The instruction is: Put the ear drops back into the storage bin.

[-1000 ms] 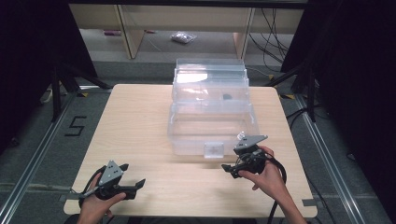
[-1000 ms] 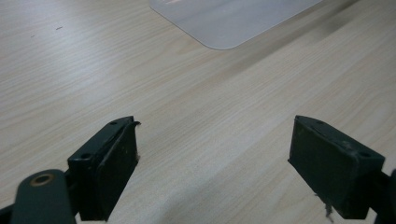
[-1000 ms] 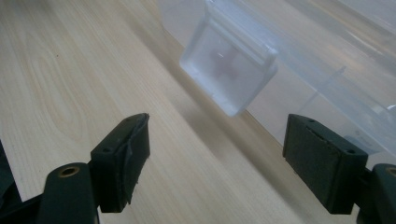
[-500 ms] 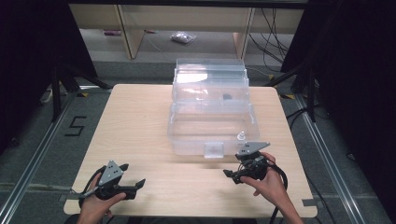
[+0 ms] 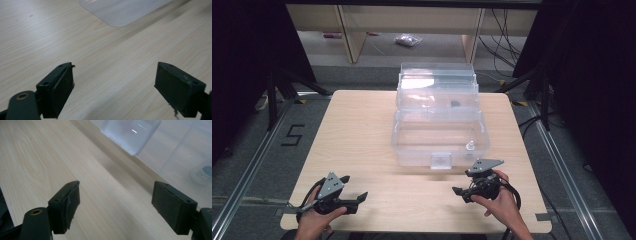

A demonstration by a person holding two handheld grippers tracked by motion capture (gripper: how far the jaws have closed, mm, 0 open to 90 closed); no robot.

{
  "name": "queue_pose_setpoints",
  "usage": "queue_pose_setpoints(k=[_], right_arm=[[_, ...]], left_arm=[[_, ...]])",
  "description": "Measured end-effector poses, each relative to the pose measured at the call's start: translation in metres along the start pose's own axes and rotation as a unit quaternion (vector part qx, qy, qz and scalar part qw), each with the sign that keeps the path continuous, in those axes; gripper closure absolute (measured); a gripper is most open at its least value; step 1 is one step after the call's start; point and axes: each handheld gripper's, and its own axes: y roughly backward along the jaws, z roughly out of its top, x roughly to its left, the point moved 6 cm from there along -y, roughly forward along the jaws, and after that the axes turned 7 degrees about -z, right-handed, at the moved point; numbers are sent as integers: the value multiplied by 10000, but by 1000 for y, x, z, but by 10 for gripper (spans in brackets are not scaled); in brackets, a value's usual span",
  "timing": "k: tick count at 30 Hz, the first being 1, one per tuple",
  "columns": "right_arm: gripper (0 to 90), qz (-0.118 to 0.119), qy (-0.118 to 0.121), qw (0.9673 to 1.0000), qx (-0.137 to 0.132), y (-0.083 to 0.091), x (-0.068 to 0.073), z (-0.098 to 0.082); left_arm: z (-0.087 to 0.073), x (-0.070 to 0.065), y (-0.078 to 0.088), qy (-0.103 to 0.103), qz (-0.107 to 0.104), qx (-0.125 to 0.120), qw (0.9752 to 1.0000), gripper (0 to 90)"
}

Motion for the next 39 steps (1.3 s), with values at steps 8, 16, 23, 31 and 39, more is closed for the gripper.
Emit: queue_pose_setpoints(k=[8, 16, 23, 31, 39], right_arm=[[236, -95, -268, 9995, 95, 1, 0, -16], [225, -38, -425, 9990, 149, 1, 3, -28], [209, -65, -534, 9983, 222, 6, 2, -35], [172, -27, -737, 9970, 237, 8, 5, -41], [165, -102, -660, 9978, 13, 4, 3, -39]], left_arm=[[0, 0, 0, 6, 2, -12, 10000, 150], [0, 0, 0, 1, -1, -10, 10000, 150], [0, 0, 0, -2, 4, 9, 10000, 150], [0, 0, 0, -4, 3, 7, 10000, 150], [0, 0, -1, -1, 5, 13, 10000, 150]])
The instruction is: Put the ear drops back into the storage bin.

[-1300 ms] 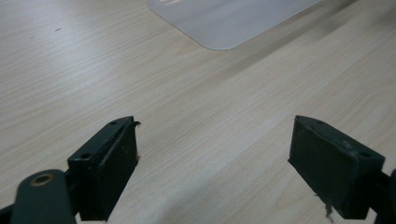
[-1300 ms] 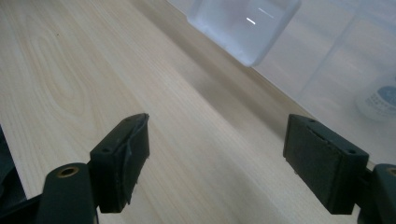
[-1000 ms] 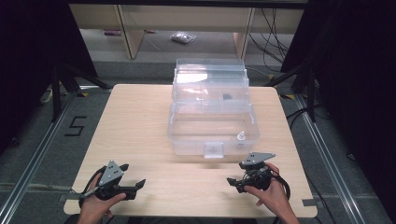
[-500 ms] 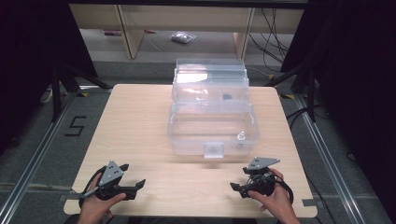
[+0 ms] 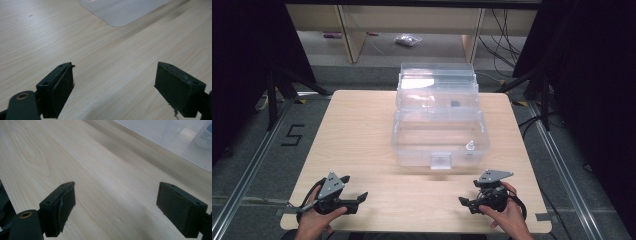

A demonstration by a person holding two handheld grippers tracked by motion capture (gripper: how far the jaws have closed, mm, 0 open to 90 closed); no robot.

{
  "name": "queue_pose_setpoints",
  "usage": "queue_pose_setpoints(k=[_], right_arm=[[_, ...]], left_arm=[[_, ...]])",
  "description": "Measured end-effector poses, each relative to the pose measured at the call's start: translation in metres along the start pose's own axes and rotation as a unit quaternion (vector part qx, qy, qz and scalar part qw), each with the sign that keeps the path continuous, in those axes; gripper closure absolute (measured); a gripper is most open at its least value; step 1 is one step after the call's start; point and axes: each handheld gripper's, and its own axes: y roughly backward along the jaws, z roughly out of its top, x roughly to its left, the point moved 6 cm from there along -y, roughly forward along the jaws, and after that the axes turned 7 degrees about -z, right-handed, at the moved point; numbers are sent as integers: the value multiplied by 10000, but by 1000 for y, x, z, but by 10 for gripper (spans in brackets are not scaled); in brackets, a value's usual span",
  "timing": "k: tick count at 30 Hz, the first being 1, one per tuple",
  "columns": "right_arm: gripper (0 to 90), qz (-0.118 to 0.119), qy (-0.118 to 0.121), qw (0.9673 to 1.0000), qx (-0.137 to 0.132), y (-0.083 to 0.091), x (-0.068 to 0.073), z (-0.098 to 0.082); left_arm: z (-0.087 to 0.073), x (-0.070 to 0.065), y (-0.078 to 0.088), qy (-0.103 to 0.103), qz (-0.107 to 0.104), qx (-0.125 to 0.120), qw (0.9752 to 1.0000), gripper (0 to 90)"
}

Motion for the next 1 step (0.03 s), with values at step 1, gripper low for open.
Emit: queue_pose_setpoints(k=[1], right_arm=[[164, 3, 109, 9999, 101, 1, -1, -1]], left_arm=[[0, 0, 0, -4, 1, 3, 10000, 150]])
